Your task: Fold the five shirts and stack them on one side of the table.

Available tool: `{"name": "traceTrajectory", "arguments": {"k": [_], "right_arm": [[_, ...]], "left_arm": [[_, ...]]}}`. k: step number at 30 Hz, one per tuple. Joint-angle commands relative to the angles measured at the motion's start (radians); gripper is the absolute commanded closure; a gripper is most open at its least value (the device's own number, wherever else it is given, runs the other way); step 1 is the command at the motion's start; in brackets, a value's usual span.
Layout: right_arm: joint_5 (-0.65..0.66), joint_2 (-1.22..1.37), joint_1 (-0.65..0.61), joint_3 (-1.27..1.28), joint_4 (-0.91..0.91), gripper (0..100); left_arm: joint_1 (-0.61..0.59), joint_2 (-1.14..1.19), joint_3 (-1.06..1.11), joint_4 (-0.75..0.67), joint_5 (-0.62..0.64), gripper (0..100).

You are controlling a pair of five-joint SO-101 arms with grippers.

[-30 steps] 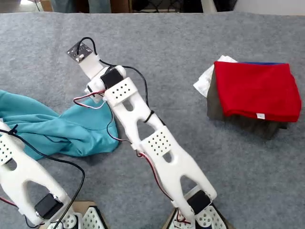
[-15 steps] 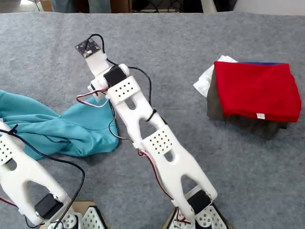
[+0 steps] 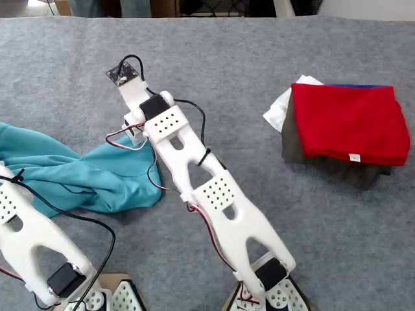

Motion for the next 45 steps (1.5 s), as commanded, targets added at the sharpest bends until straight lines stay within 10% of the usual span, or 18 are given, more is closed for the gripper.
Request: {"name": "traceTrajectory", "arguments": {"k": [1,39,45], "right_arm": [[-0.006,-0.044,0.014,-0.104,0.029,73.0],[-0.006,0.082,-0.072,-0.180,0.083,73.1],[-0.002,0.085,-0.072,-0.182,0.074,92.7]], "left_arm": [[0.001,-0.015,-0.002,-0.015,-0.009,97],[0.002,-0.015,-0.002,-0.015,-0.009,97],[0.002,-0.015,-0.002,-0.015,-0.009,97]]}}
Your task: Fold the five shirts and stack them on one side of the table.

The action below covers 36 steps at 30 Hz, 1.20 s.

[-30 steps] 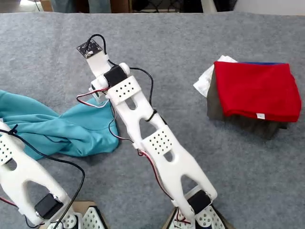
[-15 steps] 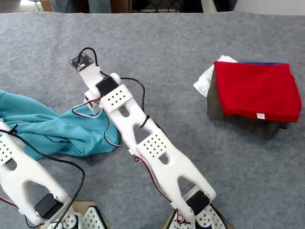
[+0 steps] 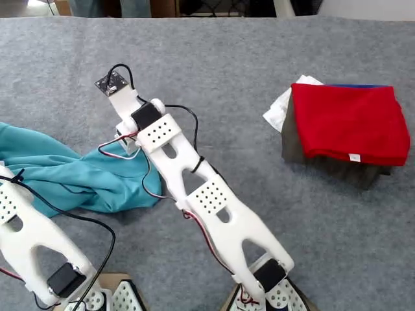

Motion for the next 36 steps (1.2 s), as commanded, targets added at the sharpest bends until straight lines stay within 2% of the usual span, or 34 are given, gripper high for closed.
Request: {"name": "traceTrajectory", "arguments": {"k": [1,11,16,20,27,36], "right_arm": [[-0.002,-0.013,-0.017,-0.016,-0.028,95.3],[-0.008,-0.027,0.023,-0.030,-0.031,94.9],[0.002,-0.122,0.055,-0.079,0.043,95.8],[0.052,-0.278,0.083,-0.077,0.089,97.6],[0.104,-0.607,0.109,-0.071,0.181,97.7],[0.112,-1.021,0.135,-0.076,0.138,97.9]], "left_arm": [[0.002,-0.015,-0.002,-0.015,-0.009,97],[0.002,-0.015,-0.002,-0.015,-0.009,97],[0.010,-0.025,-0.012,-0.008,-0.009,97],[0.067,-0.068,-0.104,0.087,0.017,97],[0.108,-0.422,-0.088,0.083,0.029,97],[0.174,-1.014,-0.062,0.083,0.023,97]]}}
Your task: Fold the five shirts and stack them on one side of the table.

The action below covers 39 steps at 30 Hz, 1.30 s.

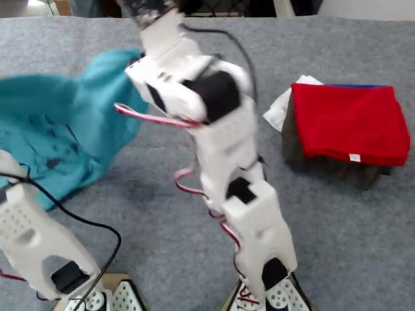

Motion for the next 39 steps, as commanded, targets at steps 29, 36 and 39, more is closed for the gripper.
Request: {"name": "traceTrajectory", "arguments": {"k": [29,36,39], "right_arm": [[0.092,-0.792,0.242,0.008,-0.305,98.5],[0.092,-0.905,0.138,0.151,-0.362,98.5],[0.091,-0.957,0.107,0.228,-0.377,98.5]], "left_arm": [[0.015,-1.694,1.279,-0.006,-0.175,97],[0.008,-1.763,1.382,-0.138,-0.175,97],[0.007,-1.763,1.382,-0.172,-0.175,97]]}}
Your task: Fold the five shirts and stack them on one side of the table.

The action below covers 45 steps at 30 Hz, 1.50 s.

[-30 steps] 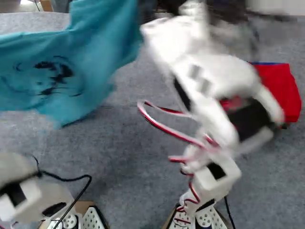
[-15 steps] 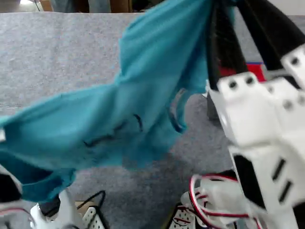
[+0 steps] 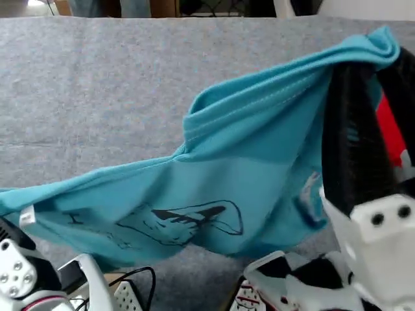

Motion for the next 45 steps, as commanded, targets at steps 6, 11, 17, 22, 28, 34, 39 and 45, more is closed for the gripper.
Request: {"name": "traceTrajectory", "arguments": {"k": [6,11,17,22,28,34,39,45], "right_arm": [[0.008,-0.131,-0.035,0.131,-0.069,98.5],[0.000,-0.154,-0.035,0.203,-0.029,98.5],[0.002,-0.153,-0.037,0.558,-0.051,98.5],[0.011,-0.150,-0.038,1.023,-0.348,98.5],[0.097,-0.019,-0.032,1.531,-0.942,98.5],[0.121,0.236,0.006,1.460,-1.135,98.5],[0.121,0.401,0.029,1.216,-1.131,98.5],[0.121,0.590,0.052,0.881,-1.013,98.5]], "left_arm": [[-0.002,-0.008,0.005,-0.041,-0.003,97],[-0.004,-0.008,-0.033,0.002,-0.003,97],[0.007,0.002,0.128,-0.003,0.025,97],[0.025,0.029,0.611,-0.384,0.121,97],[0.196,0.153,1.190,-1.186,0.123,97],[0.248,0.450,1.194,-1.599,0.060,97],[0.202,0.752,0.857,-1.568,0.060,97],[0.199,1.060,0.407,-1.413,0.060,97]]}}
